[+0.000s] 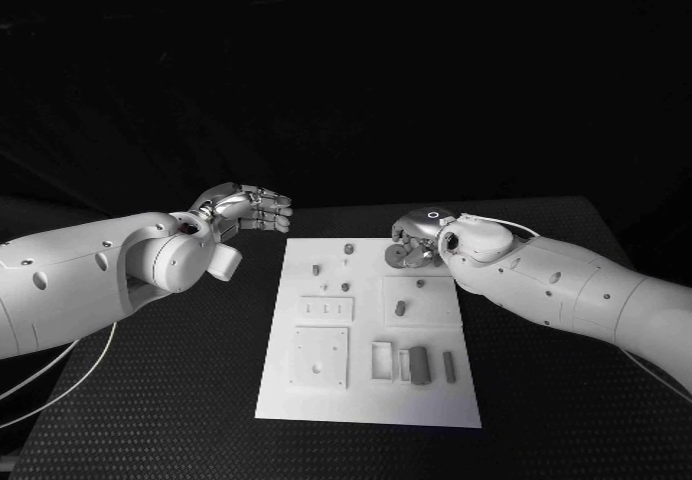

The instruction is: Assemble the parts on the task board

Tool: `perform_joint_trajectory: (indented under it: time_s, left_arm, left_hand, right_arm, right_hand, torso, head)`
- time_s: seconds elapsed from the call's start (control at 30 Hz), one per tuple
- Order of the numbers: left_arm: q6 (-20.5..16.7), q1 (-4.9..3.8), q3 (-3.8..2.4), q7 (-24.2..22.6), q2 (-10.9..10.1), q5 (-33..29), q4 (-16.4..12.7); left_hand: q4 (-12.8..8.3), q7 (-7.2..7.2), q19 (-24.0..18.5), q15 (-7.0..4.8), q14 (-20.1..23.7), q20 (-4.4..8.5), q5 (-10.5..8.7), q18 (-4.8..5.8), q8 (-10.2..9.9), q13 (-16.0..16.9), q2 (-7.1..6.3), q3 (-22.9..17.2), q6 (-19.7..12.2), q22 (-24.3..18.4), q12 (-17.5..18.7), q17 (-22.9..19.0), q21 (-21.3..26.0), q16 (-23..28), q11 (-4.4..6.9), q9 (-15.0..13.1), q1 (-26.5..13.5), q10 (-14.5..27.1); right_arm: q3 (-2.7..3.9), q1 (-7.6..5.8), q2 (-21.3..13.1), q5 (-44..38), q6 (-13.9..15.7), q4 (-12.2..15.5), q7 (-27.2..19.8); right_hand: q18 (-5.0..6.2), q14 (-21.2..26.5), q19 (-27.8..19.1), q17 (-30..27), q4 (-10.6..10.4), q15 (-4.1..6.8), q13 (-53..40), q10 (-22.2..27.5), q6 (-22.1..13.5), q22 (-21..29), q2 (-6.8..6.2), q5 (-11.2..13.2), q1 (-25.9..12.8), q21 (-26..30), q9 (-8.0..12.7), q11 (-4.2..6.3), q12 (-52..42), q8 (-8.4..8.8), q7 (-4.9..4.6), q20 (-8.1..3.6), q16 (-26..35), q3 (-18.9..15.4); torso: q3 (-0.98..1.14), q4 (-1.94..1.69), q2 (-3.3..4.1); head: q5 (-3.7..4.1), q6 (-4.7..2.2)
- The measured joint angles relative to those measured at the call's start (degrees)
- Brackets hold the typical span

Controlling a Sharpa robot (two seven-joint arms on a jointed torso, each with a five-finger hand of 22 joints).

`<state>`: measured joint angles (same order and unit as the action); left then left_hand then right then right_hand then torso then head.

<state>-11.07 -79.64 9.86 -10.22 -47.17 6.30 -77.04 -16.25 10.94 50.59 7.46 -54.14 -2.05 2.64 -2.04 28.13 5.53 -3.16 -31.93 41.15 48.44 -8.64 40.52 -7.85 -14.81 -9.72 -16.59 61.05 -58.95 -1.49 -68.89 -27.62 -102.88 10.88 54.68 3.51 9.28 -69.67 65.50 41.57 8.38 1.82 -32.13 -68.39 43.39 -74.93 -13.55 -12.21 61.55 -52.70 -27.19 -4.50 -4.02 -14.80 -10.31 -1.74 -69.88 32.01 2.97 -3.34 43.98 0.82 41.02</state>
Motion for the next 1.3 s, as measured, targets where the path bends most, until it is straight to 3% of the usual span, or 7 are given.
perform_joint_trajectory:
  time_s: [0.17, 0.47, 0.7, 0.93, 1.3]
  left_arm:
    - [0.0, 0.00, 0.00, 0.0, 0.0, 0.0, 0.0]
    - [0.1, 0.00, 0.00, 0.1, 0.1, 0.0, 0.0]
    - [0.2, 0.00, 0.00, 0.2, 0.1, 0.0, 0.0]
    - [0.2, 0.00, 0.00, 0.3, 0.1, 0.0, -0.1]
    - [0.3, 0.00, 0.00, 0.4, 0.0, 0.0, -0.1]
  left_hand:
    - [0.0, 0.00, 0.0, 0.00, 0.0, 0.00, 0.00, 0.00, 0.0, 0.0, 0.00, 0.0, 0.0, 0.0, 0.0, 0.0, 0.0, 0.0, 0.00, 0.0, 0.0, 0.0]
    - [0.0, 0.00, 0.0, 0.00, 0.0, 0.00, 0.00, 0.00, 0.0, -0.1, 0.00, 0.0, 0.0, 0.0, 0.0, 0.0, 0.0, 0.0, 0.00, 0.0, 0.0, 0.0]
    - [0.0, 0.00, 0.0, 0.00, 0.0, 0.00, 0.00, 0.00, 0.0, 0.0, 0.00, 0.0, 0.0, 0.0, 0.0, 0.0, 0.0, 0.0, 0.00, 0.0, 0.0, 0.0]
    - [0.0, 0.00, 0.0, 0.00, 0.0, 0.00, 0.00, 0.00, 0.0, 0.0, 0.00, 0.0, 0.0, 0.0, 0.0, 0.0, 0.0, 0.0, 0.00, 0.0, 0.0, 0.0]
    - [0.0, 0.00, 0.0, 0.00, 0.0, 0.00, 0.00, 0.00, -0.2, -0.1, 0.00, 0.0, 0.0, 0.0, 0.2, 0.0, 0.0, 0.0, 0.00, 0.0, 0.0, 0.0]
  right_arm:
    - [0.07, -0.14, 0.2, 0.3, -0.3, -0.9, -0.5]
    - [0.10, -0.21, 0.6, 0.7, -0.6, -1.3, -1.2]
    - [0.09, -0.31, 1.1, 0.8, -1.0, -1.9, -1.3]
    - [-0.55, -0.61, 1.4, 1.0, -1.1, -2.3, -1.5]
    - [-0.94, -0.84, 1.7, 1.3, -1.6, -2.9, -1.9]
  right_hand:
    - [0.00, 0.0, 0.0, 0.0, 0.9, 0.00, 0.2, 0.0, 3.0, 0.0, 2.56, 0.0, 0.4, 0.0, -0.6, 0.00, 0.0, -1.53, 0.18, 0.04, 0.0, -0.9]
    - [0.00, 0.2, -0.3, -0.1, 2.7, 0.19, 0.3, -0.3, 5.5, 0.0, 5.80, 0.0, 0.8, 0.0, -0.9, 0.31, -0.2, -2.97, 0.66, 0.11, -0.2, -1.5]
    - [0.00, 0.2, -0.5, -0.1, 2.9, 0.22, 0.3, -0.3, 5.7, 0.0, 6.02, 0.0, 1.1, 0.0, -1.0, 0.32, -0.3, -3.00, 0.58, 0.12, -0.2, -1.6]
    - [0.00, 0.2, -0.5, -0.1, 3.4, 0.22, 0.2, -0.3, 5.7, 0.0, 6.00, 0.0, 1.0, 0.0, -1.1, 0.32, -0.4, -3.00, 0.58, 0.12, -0.2, -1.8]
    - [0.00, 0.4, -0.7, -0.3, 3.7, 0.02, 0.1, -0.3, 4.4, 0.0, 4.96, 0.0, 0.0, 0.0, -0.5, 0.32, 0.0, -2.05, -0.07, 0.33, -0.2, -1.9]
  torso:
    - [0.01, -0.02, 0.01]
    - [0.02, 0.04, 0.05]
    - [0.02, 0.04, 0.05]
    - [0.02, 0.08, 0.04]
    - [0.04, 0.06, 0.02]
  head:
    - [-0.04, 0.14]
    - [-0.15, 0.33]
    - [-0.20, 0.52]
    - [-0.26, 0.73]
    - [-0.16, 1.04]
